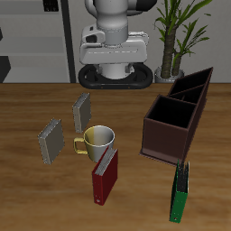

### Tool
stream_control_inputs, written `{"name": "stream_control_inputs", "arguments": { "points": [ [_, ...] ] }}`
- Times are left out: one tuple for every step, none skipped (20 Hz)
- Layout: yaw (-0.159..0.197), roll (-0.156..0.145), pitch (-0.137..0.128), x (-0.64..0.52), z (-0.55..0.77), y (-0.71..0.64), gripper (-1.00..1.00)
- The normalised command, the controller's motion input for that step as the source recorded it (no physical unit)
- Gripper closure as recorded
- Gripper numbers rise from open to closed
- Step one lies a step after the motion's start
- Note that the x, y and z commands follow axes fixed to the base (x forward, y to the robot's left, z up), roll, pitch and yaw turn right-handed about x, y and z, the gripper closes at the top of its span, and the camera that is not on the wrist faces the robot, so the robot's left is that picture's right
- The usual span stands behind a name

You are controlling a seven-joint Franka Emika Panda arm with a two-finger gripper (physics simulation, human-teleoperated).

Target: Place the red book into the left desk caddy's front compartment

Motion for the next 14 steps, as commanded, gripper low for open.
{"name": "stream_control_inputs", "arguments": {
  "points": [
    [-0.066, -0.053, -0.02, 0.13, 0.06, 0.02, -1.0],
    [-0.019, 0.001, -0.019, 0.2, 0.09, 0.03, -1.0],
    [0.0, 0.0, 0.0, 0.0, 0.0, 0.0, -1.0],
    [-0.019, -0.04, -0.007, 0.1, 0.03, 0.07, -1.0],
    [-0.022, -0.063, -0.022, 0.19, 0.07, 0.03, -1.0],
    [-0.031, 0.023, 0.01, 0.23, 0.02, 0.16, -1.0],
    [0.017, -0.004, 0.006, 0.26, 0.05, 0.13, -1.0],
    [-0.104, -0.113, -0.02, 0.3, 0.1, 0.03, -1.0],
    [0.035, 0.023, 0.016, 0.31, 0.04, 0.26, -1.0],
    [-0.029, -0.017, 0.017, 0.4, 0.11, 0.11, -1.0],
    [-0.054, -0.003, -0.011, 0.41, 0.12, 0.17, -1.0],
    [0.007, -0.033, 0.017, 0.53, 0.12, 0.26, -1.0],
    [0.032, 0.071, 0.018, 0.48, 0.09, 0.29, -1.0],
    [0.041, 0.006, -0.015, 0.42, 0.13, 0.31, -1.0]
  ]
}}
